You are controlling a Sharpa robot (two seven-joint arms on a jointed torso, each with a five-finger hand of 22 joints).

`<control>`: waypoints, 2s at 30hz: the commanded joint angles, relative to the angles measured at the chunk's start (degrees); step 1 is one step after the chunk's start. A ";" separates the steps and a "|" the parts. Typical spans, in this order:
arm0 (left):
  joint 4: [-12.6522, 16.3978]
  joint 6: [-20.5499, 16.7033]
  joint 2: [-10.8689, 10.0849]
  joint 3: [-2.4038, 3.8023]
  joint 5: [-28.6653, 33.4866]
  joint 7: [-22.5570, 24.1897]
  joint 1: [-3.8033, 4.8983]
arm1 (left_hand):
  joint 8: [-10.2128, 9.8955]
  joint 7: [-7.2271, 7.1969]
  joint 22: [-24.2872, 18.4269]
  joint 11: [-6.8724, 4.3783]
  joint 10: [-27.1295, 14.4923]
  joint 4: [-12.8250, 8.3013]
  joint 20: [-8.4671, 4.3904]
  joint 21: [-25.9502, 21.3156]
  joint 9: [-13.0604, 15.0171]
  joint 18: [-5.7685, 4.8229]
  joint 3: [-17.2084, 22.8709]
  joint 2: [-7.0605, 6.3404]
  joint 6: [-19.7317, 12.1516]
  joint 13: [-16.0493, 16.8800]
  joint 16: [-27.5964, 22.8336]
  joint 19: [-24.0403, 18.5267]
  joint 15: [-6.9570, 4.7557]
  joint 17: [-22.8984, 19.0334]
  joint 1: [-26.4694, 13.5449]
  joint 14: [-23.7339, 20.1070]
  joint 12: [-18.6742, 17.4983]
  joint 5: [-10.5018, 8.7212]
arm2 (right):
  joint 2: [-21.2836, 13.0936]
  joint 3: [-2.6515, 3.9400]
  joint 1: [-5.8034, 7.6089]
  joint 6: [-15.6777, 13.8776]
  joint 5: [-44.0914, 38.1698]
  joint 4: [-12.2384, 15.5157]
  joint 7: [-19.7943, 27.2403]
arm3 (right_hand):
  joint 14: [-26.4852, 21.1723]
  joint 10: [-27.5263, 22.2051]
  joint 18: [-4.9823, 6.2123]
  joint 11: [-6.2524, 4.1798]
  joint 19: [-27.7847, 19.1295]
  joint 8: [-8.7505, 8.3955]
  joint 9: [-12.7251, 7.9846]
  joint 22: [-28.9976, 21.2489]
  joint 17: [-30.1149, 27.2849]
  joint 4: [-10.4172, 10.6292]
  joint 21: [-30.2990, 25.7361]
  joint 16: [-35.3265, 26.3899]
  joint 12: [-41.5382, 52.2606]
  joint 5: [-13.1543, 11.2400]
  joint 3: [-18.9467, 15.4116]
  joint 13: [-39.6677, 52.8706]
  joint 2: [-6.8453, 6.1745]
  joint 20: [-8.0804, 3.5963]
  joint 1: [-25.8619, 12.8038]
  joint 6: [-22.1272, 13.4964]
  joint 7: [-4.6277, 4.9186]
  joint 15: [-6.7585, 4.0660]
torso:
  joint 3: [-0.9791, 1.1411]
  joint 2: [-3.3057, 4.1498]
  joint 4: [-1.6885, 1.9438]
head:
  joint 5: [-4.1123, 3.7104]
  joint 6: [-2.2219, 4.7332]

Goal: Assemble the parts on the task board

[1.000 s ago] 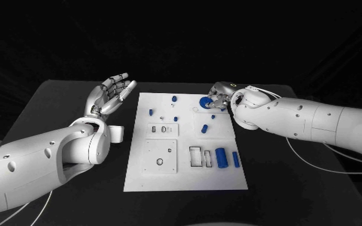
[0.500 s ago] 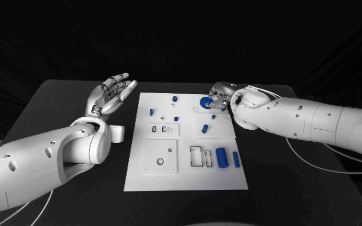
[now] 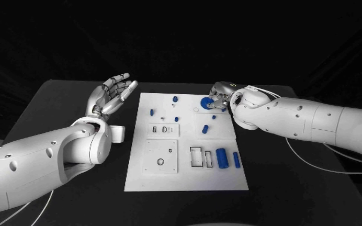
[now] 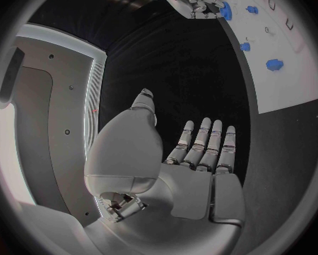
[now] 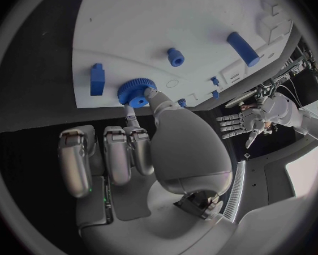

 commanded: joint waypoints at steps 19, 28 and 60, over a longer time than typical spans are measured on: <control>0.44 0.67 -0.28 0.04 -0.25 0.48 0.04 | 0.29 8.65 -0.06 0.01 -0.02 -0.03 0.09 -0.24 -0.07 0.95 0.40 0.65 -0.12 -0.07 0.31 -0.49 0.13 -0.05 -0.04 -0.26 0.35 -0.24 | -1.85 -0.10 -0.34 -13.35 8.44 3.36 10.06 | 6.18 6.01 -0.82 0.32 6.00 0.42 1.10 15.09 15.07 -0.56 0.25 0.23 0.16 0.48 1.15 15.05 -0.18 0.35 0.31 4.18 -0.80 0.49 | 0.01 0.15 -0.07 | 1.02 0.28; 0.51 0.54 -0.22 0.05 -0.26 0.51 0.05 | 0.31 8.65 -0.05 0.01 -0.01 -0.03 0.09 -0.23 -0.07 0.95 0.40 0.65 -0.11 -0.07 0.32 -0.48 0.13 -0.05 -0.04 -0.25 0.36 -0.24 | 0.57 0.26 0.22 -12.54 9.21 3.40 12.16 | 6.18 6.01 -0.82 0.36 6.00 0.31 1.09 15.09 15.07 -0.66 0.25 0.23 0.16 0.10 1.25 15.05 -0.29 0.40 0.27 4.40 -0.78 0.55 | -0.04 0.16 -0.03 | 1.58 0.04; 1.06 0.14 -0.47 0.07 -0.27 0.53 0.11 | 0.38 8.65 -0.04 0.01 0.02 -0.03 0.10 -0.20 -0.07 0.95 0.39 0.60 -0.05 -0.07 0.35 -0.43 0.14 -0.04 -0.04 -0.24 0.39 -0.24 | 10.07 0.53 -0.53 -6.66 3.30 -1.69 11.95 | 6.18 6.01 -0.82 0.62 6.00 -0.75 0.76 15.09 15.07 -0.71 0.25 0.23 0.16 -1.28 1.68 15.05 -0.27 0.62 -0.08 4.08 -0.47 0.81 | -0.04 -0.04 -0.14 | 2.53 -0.77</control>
